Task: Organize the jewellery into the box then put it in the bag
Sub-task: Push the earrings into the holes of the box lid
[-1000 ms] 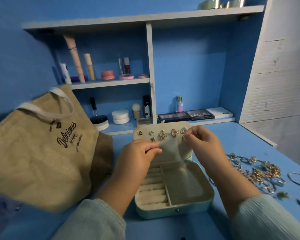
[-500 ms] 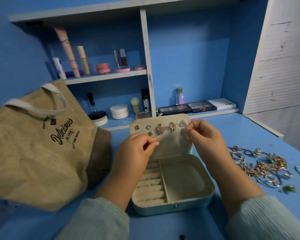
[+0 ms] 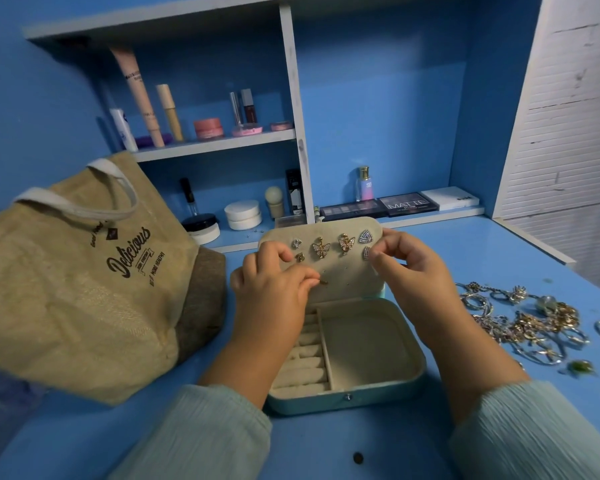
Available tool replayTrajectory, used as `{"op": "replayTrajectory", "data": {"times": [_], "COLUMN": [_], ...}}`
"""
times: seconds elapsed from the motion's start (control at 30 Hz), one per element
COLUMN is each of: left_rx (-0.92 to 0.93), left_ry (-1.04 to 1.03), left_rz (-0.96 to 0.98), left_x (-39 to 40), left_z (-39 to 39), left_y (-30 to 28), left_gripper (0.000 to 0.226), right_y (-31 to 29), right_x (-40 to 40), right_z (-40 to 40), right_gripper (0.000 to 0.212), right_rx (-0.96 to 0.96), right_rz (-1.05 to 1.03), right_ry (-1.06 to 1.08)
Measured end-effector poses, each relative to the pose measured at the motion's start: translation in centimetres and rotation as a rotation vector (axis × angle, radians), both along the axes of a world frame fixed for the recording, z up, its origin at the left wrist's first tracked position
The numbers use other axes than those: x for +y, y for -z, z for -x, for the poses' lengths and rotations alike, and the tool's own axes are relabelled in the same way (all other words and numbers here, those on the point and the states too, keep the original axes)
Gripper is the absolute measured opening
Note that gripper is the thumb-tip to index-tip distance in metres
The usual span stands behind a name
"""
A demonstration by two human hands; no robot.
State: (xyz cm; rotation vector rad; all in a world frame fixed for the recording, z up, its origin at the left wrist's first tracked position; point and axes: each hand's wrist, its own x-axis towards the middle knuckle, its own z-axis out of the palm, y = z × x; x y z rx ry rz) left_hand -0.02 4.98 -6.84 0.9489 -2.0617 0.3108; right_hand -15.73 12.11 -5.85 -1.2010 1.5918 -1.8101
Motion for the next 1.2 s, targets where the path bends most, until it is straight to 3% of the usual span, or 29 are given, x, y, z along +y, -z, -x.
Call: {"op": "replayTrajectory", "data": {"times": [1.0,1.2], "left_rx": [-0.062,-0.067], "left_ry": [-0.08,-0.079], "left_rz": [0.175,0.233], "left_x": [-1.0,-1.4], "left_z": [0.6,0.6], "left_y": [-0.1,0.0], "left_gripper": [0.014,0.028], "right_y": [0.2,0.2], "right_x": [0.5,0.5], "right_z": [-0.2,-0.2], "right_gripper": [0.017,0.018], "right_rx": [0.022,0.018], "right_rz": [0.044,0.06], "right_ry": [-0.041,-0.043]}}
